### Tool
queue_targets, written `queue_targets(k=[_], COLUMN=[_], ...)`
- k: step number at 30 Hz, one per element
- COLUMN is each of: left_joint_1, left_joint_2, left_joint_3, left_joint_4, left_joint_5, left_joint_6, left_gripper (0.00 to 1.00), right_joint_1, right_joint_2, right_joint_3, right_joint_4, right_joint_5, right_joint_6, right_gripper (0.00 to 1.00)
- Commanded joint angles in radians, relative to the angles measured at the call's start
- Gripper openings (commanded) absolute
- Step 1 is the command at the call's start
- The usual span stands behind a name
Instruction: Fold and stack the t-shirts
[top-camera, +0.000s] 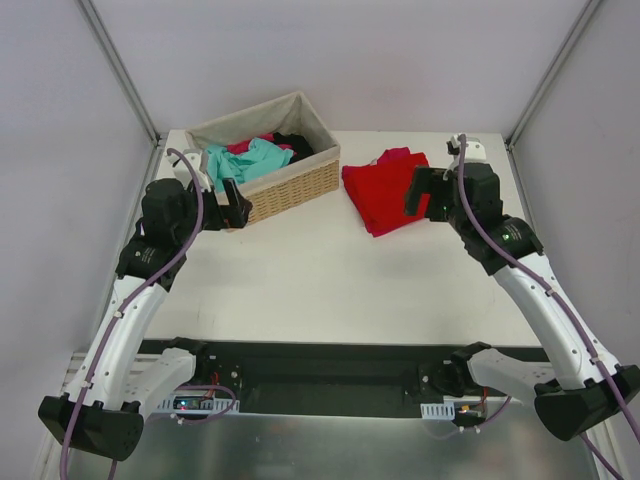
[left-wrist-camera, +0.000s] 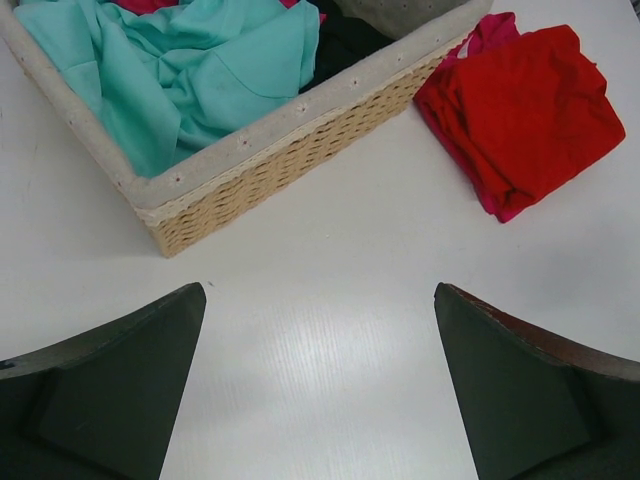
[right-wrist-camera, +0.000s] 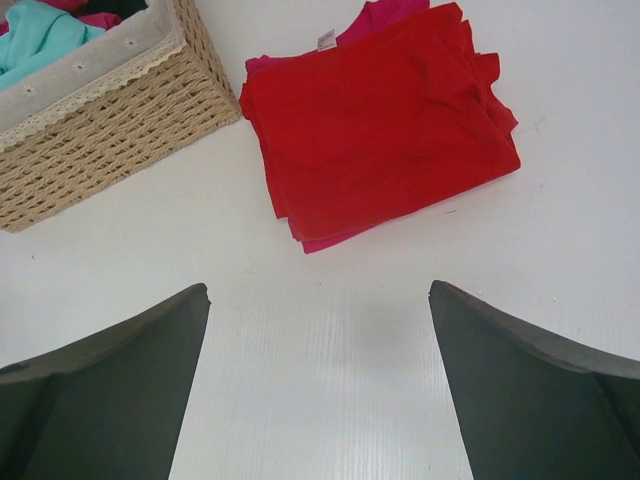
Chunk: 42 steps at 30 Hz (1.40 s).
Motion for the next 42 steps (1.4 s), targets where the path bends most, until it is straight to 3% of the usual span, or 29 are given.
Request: queue_targets(k=[1,6,10,18,23,30,42], left_joint_1=[0.001,0.001,0.002,0.004,0.002,-0.016,-0.013], left_joint_2=[-0.003,0.109,0.257,0.633,0.816,0.933,1.06], left_joint_3=[0.01,0.063,0.155,0.378,0.508,0.589,0.583], left_joint_4=[0.053,0.168,0.292,0.316,0.316,0.316,0.299], left_joint_5=[0.055,0.112,0.286,0.451,0.548,0.676,0.637], left_joint_6=[0.071,0.224,0.335,0.482,0.45,0.433,0.485], left_gripper=[0.99,0.99,0.99,0.99,0.99,0.99,0.99], right_joint_1=[0.011,0.025,0.032,0.046,0.046,0.046,0.046], right_joint_2=[-0.011,-0.027,-0.031,-0.08,-0.077,-0.041,-0.014], right_joint_3=[0.008,-0.047,-0.064,-0.103,-0.12,-0.126,-0.143], right_joint_4=[0.027,0.059,0.058,0.055,0.059,0.094,0.108], right_joint_5=[-0.017,-0.045,-0.071,-0.086,-0.081,-0.098,-0.104], right_joint_6=[-0.003,0.014,0.017,-0.009,-0.018,-0.015,0.005], right_gripper=[0.96,0.97,0.96,0.96,0.97,0.97,0.97])
